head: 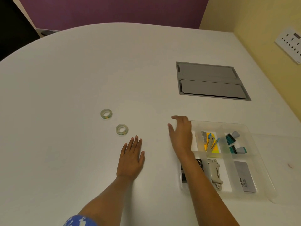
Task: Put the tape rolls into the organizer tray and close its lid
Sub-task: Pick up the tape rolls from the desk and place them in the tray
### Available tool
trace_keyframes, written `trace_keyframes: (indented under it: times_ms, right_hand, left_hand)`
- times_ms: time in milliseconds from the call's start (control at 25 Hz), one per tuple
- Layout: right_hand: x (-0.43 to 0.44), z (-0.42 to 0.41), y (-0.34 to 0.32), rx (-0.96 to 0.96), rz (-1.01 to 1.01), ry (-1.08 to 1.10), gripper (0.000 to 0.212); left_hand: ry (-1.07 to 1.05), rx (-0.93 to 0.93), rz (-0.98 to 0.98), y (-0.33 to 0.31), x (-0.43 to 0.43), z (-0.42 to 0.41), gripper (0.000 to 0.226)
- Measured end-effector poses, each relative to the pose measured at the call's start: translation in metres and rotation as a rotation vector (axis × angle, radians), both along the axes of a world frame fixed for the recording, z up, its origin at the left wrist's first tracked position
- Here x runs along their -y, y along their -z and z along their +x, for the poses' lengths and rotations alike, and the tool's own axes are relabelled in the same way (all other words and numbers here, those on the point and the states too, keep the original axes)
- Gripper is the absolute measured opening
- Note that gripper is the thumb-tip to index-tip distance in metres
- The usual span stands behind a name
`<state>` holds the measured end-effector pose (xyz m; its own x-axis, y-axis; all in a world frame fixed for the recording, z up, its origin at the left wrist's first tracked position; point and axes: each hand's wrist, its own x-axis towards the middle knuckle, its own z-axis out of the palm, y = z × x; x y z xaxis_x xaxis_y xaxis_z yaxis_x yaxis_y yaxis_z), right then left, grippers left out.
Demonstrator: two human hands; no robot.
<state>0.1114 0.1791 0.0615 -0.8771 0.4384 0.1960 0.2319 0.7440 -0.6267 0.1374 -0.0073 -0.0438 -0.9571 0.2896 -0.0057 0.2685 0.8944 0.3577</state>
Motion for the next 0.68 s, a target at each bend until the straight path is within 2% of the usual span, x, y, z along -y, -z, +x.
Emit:
trace_keyframes:
  times_ms: [280, 560, 680]
  right_hand:
    - [0.082, -0.037, 0.015, 0.203, 0.072, -0.392, 0.039]
    - [0.125, -0.068, 0.034, 0.427, 0.152, -0.606, 0.055]
    - [0.133, -0.074, 0.040, 0.491, 0.166, -0.678, 0.062]
  left_hand:
    - [0.004, -0.020, 0.010, -0.002, 0.000, 0.000, 0.054]
    - [0.029, -0.040, -0.004, -0.002, 0.000, -0.001, 0.055]
    - [0.036, -0.084, 0.083, -0.013, -0.002, 0.003, 0.055]
